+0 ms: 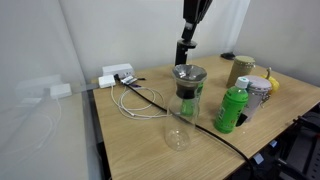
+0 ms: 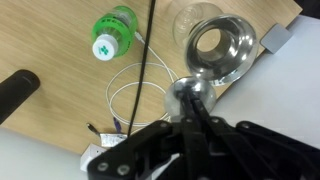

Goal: Remove the silver lid from the top of the clear bottle and place it on the table

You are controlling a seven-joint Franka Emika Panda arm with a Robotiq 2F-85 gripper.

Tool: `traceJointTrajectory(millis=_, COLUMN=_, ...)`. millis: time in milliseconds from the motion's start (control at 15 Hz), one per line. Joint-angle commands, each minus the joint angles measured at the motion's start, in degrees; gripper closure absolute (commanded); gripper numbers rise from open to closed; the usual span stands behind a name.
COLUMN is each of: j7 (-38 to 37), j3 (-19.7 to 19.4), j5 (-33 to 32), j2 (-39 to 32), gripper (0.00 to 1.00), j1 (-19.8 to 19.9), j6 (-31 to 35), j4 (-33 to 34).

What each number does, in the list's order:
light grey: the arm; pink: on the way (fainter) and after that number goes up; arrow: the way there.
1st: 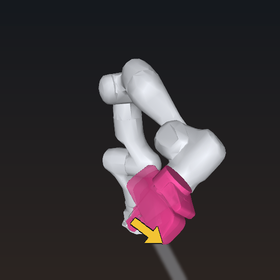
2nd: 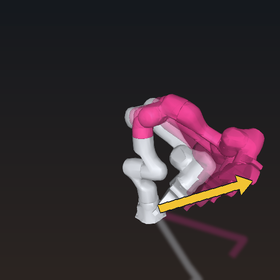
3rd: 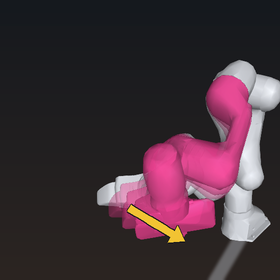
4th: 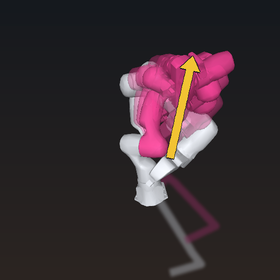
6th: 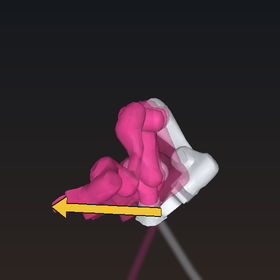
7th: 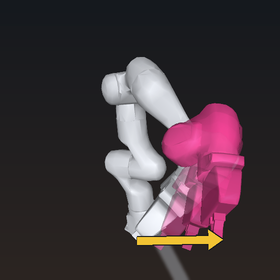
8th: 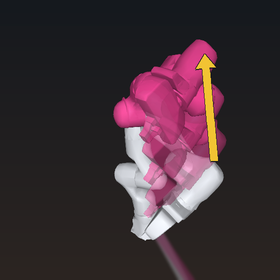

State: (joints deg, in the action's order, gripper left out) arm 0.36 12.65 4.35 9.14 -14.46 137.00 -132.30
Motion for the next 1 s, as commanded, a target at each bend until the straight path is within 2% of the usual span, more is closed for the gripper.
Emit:
traceJointTrajectory(millis=0, j7=-2.0, j3=-0.7, j5=-3.3, j2=2.3, gripper=0.99, j1=2.2, j6=1.2, j4=-1.4)
traceJointTrajectory(millis=533, j7=-4.5, j3=-4.7, j5=-9.3, j2=2.3, gripper=0.99, j1=8.2, j6=6.5, j4=-5.4)
traceJointTrajectory(millis=933, j7=-2.9, j3=-7.8, j5=-4.6, j2=-0.1, gripper=0.99, j1=9.3, j6=9.7, j4=-11.1)
